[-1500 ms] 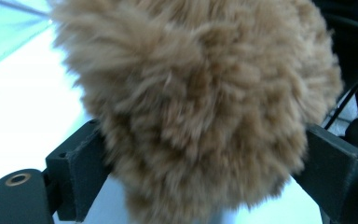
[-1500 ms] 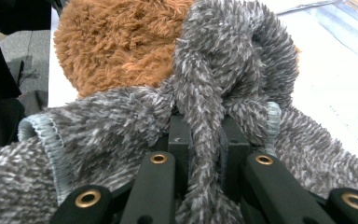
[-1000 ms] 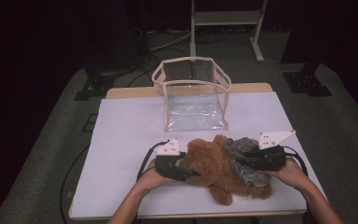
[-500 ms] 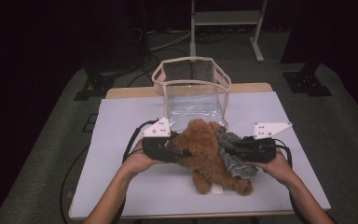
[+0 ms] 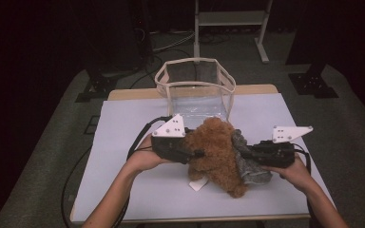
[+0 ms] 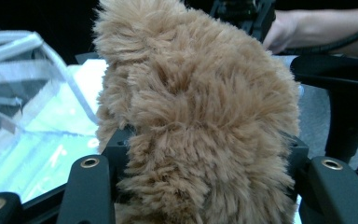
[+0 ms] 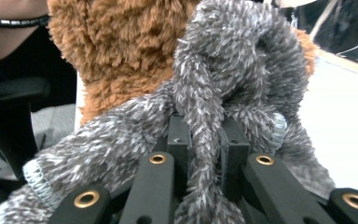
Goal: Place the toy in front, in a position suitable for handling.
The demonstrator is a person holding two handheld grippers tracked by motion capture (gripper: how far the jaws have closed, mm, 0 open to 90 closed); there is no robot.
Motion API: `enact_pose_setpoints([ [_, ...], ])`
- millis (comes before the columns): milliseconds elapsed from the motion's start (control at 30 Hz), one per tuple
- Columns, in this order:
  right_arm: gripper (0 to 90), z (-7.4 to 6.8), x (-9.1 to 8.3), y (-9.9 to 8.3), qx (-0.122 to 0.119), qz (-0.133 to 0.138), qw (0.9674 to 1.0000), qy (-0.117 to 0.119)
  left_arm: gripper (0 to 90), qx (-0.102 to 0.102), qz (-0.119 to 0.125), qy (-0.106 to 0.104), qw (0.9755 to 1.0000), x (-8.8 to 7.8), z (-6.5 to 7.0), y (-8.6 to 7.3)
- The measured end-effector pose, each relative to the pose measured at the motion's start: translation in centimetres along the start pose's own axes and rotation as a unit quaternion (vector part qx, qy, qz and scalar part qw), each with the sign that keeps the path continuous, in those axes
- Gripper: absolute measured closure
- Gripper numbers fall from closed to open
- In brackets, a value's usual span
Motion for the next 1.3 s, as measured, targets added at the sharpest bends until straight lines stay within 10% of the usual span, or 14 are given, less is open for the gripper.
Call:
enact_pose_setpoints([
  [433, 77.6, 0.8, -1.8, 0.5, 0.009, 0.018, 0.9998, 0.006, 39.8, 0.005, 0.003, -0.002, 1.0000, 0.5, -0.4, 1.6],
  [767, 77.4, -0.5, -5.9, 9.0, -0.072, 0.018, 0.9973, -0.003, 39.4, 0.018, 0.008, -0.007, 0.9998, 1.6, -0.2, 3.7],
  [1033, 77.2, -1.0, -5.9, 13.9, -0.111, -0.023, 0.9936, 0.008, 38.6, 0.034, 0.004, -0.016, 0.9993, 3.4, -0.1, 6.1],
  [1300, 77.3, -0.9, -6.1, 12.9, -0.108, -0.072, 0.9915, 0.010, 32.1, 0.041, -0.002, -0.028, 0.9988, 5.2, 0.3, 7.3],
])
Point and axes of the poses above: each handheld gripper's, and its own axes: x roughly forward along the jaws, y roughly out of its top, z roughly to its right, the point moved 1 cm from there along x, roughly forward along the jaws, and after that the axes turned 10 degrees about -z, right-handed, at the moved point
